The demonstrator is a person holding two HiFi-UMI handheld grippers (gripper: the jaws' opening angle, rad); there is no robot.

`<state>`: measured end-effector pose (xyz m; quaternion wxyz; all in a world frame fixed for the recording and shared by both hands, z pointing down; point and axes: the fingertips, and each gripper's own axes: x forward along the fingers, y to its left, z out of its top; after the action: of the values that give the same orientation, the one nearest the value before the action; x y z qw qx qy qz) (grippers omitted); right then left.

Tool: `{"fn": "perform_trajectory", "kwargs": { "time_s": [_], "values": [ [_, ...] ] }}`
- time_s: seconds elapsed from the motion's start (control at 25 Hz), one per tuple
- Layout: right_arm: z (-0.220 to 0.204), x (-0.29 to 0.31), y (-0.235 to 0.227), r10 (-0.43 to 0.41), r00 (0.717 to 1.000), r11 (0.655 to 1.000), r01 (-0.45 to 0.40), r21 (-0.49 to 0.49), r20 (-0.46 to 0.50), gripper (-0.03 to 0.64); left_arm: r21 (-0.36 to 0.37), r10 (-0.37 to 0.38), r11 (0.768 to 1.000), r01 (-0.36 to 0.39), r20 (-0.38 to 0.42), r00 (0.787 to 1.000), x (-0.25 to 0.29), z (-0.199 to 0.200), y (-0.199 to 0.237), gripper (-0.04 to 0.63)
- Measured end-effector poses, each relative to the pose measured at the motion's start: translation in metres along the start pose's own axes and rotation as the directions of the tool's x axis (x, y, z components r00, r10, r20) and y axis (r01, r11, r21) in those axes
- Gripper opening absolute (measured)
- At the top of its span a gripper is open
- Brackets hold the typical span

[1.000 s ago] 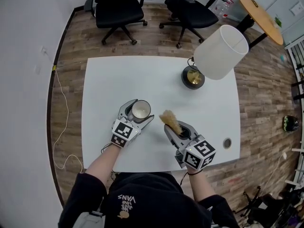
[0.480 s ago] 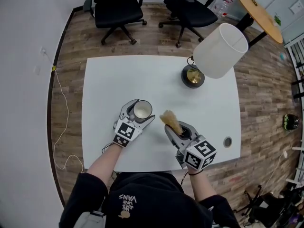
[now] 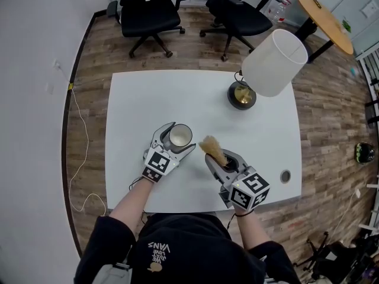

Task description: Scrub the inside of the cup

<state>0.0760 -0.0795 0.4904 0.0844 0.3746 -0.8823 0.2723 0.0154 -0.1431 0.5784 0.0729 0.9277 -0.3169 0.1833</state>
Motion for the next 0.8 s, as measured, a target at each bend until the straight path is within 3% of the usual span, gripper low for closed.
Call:
{"fn": "perform_trajectory", "kwargs": {
  "time_s": [0.32, 0.64, 0.72, 0.8],
  "values": [
    [0.009, -0.004, 0.009, 0.005, 1.000, 1.000, -0.004, -0.022, 0.030, 0.104, -0.035, 0.001, 0.999, 0.002, 0.092, 0.996, -0.043, 0.042, -0.004, 0.410],
    [0.026, -0.003, 0.022, 0.028, 0.998, 0.998, -0.024, -0.061, 0.064, 0.104, -0.054, -0.006, 0.998, 0.013, 0.131, 0.991, -0.078, 0.077, -0.019, 0.406],
    [0.031, -0.003, 0.026, 0.034, 0.997, 0.997, -0.029, -0.073, 0.071, 0.104, -0.041, 0.007, 0.999, -0.001, 0.138, 0.990, -0.085, 0.084, -0.021, 0.386],
    [0.034, -0.002, 0.031, 0.041, 0.996, 0.996, -0.034, -0.086, 0.077, 0.104, -0.019, 0.023, 1.000, -0.021, 0.154, 0.988, -0.093, 0.091, -0.022, 0.323]
  ]
}}
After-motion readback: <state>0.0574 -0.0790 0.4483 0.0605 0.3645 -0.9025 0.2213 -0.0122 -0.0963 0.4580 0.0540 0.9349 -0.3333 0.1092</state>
